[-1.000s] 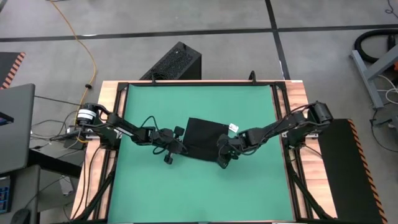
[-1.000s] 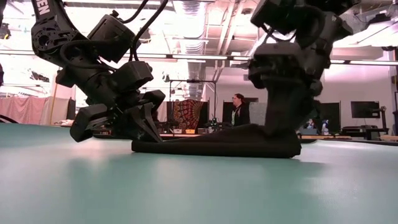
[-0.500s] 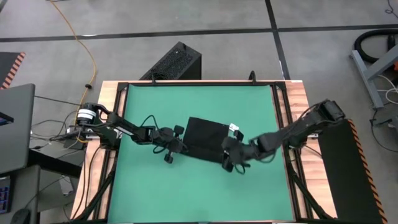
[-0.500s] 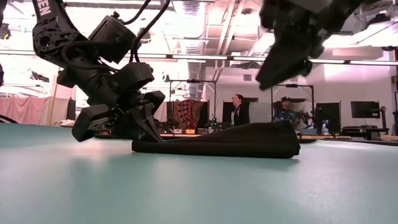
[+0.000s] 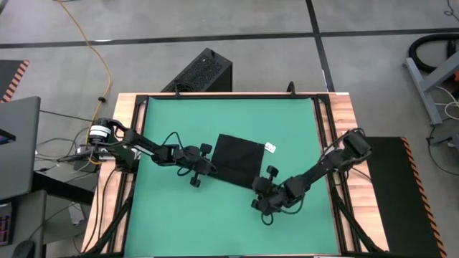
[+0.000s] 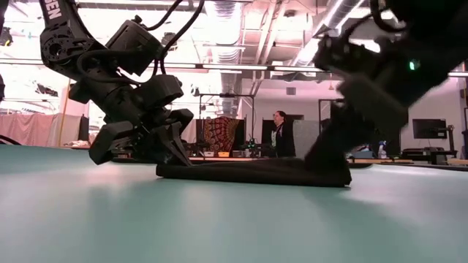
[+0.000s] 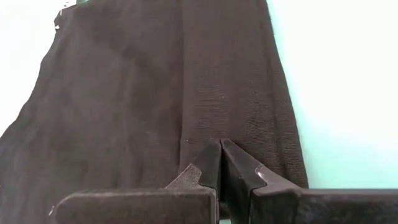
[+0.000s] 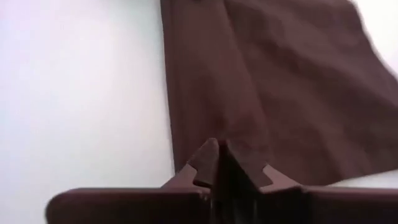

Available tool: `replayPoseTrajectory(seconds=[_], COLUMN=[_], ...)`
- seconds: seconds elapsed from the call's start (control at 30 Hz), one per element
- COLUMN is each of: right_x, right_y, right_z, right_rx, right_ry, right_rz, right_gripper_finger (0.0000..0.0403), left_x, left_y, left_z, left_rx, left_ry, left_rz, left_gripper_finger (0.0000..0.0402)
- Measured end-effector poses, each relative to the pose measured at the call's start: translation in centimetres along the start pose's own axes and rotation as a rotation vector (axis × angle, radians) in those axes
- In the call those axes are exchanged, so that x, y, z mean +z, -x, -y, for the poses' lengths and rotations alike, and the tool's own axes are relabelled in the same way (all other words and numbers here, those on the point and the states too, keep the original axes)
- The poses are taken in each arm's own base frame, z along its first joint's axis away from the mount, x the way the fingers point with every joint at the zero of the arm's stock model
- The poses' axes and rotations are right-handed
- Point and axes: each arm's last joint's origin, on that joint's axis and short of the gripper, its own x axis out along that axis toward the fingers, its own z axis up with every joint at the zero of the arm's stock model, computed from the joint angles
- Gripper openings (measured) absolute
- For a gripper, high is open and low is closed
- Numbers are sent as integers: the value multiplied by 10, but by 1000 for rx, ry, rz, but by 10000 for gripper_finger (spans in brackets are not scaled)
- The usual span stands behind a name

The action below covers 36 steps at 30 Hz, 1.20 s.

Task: Roll towel
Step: Roll the black towel

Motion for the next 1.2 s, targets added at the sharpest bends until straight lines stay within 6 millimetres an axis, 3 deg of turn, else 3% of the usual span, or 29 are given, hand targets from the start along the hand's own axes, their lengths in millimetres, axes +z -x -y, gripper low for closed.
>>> replayPoseTrajectory(seconds=[0.13, 0.33, 0.5, 0.63, 0.77, 0.93, 1.1, 1.2], right_x=[-9, -14, -15, -16, -16, -16, -13, -3], right_y=[-10, -7, -6, -7, -7, -7, -7, 5], right_z=[-1, 2, 2, 2, 2, 2, 1, 1], right_rx=[-26, -51, -53, -49, -47, -46, -35, -29], right_ry=[-24, -48, -43, -27, -24, -24, 16, 81], right_rz=[-28, -64, -76, -83, -87, -88, -66, -9], right_gripper_finger=[35, 20, 19, 21, 21, 21, 24, 30], left_x=[-1, 3, 31, 38, 23, 0, -7, -11], left_y=[0, 1, 11, 11, -2, -22, -34, -36], left_z=[0, 4, 6, -3, -9, -2, -1, 0], left_rx=[-3, -8, 34, 23, -28, -70, -58, -60], left_ry=[12, 2, -76, -66, 8, 34, 48, 62], left_rz=[-8, 3, 212, 354, 346, 261, 223, 168], left_gripper_finger=[0, 0, 0, 0, 0, 0, 0, 0])
